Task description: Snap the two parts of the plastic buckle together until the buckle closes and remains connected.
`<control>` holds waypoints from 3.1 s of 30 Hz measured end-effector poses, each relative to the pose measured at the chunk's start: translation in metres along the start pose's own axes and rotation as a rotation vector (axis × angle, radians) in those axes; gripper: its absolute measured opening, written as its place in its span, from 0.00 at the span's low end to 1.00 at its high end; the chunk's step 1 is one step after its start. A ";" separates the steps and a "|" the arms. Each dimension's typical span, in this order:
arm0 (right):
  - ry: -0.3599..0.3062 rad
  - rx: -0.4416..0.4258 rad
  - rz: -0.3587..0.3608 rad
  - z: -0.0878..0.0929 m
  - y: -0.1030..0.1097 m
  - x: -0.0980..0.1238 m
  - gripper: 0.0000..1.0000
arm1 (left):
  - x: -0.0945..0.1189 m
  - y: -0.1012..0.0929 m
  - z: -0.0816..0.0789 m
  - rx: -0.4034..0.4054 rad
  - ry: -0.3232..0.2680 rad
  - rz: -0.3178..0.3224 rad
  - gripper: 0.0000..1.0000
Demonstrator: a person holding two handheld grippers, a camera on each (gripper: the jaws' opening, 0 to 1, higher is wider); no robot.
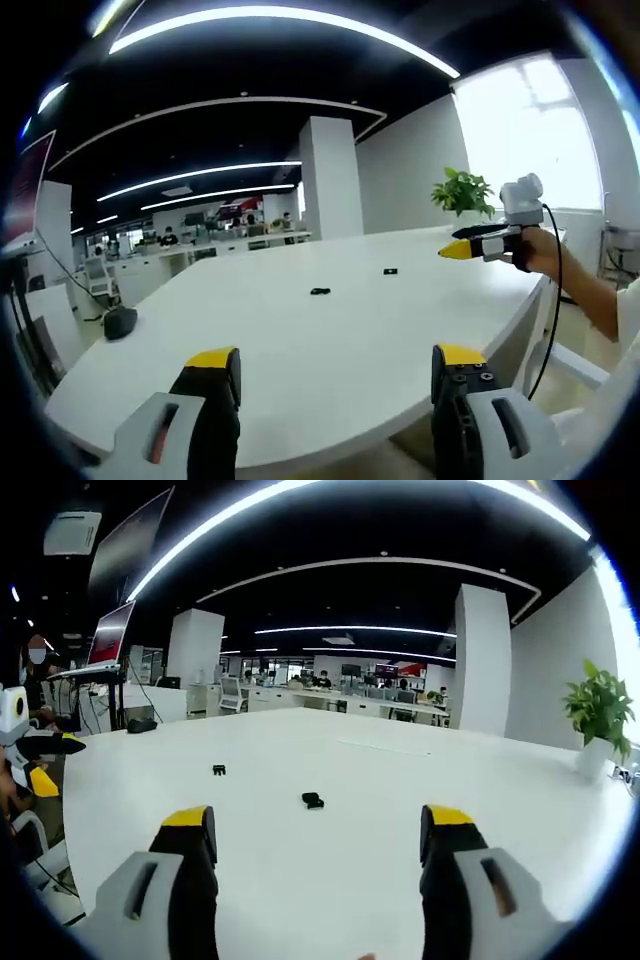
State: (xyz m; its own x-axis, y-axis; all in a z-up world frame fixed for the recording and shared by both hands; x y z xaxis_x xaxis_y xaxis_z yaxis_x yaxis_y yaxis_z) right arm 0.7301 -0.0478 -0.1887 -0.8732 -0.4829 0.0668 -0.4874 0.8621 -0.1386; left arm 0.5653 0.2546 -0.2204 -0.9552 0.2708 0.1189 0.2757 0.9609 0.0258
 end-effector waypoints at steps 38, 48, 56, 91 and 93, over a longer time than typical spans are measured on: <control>0.135 -0.034 -0.046 0.033 -0.002 -0.036 0.82 | -0.008 -0.012 0.004 -0.005 0.017 0.041 0.78; 0.160 -0.023 -0.055 0.036 -0.003 -0.044 0.82 | -0.010 -0.014 0.005 -0.007 0.021 0.046 0.78; 0.181 -0.023 -0.067 0.038 -0.003 -0.054 0.82 | -0.012 -0.017 0.006 -0.009 0.025 0.054 0.78; 0.238 -0.036 -0.108 0.031 -0.001 -0.098 0.80 | -0.011 -0.012 0.009 -0.006 0.024 0.045 0.78; 0.238 -0.056 -0.109 0.032 -0.001 -0.099 0.80 | -0.011 -0.012 0.009 -0.006 0.026 0.045 0.78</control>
State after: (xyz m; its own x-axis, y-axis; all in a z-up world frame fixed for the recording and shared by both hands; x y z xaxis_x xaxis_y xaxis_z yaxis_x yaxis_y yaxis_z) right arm 0.8176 -0.0059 -0.2269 -0.7900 -0.5290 0.3098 -0.5723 0.8176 -0.0634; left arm 0.5712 0.2411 -0.2308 -0.9389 0.3119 0.1455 0.3187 0.9475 0.0254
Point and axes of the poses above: the point that each gripper's makers call its tool centre point, and the gripper's own axes: x roughly backward along the fingers, y roughly to its left, z roughly out of its underside, the point moved 4 cm from there along x, roughly backward along the fingers, and after that the axes turned 4 degrees about -y, right-handed, at the moved point
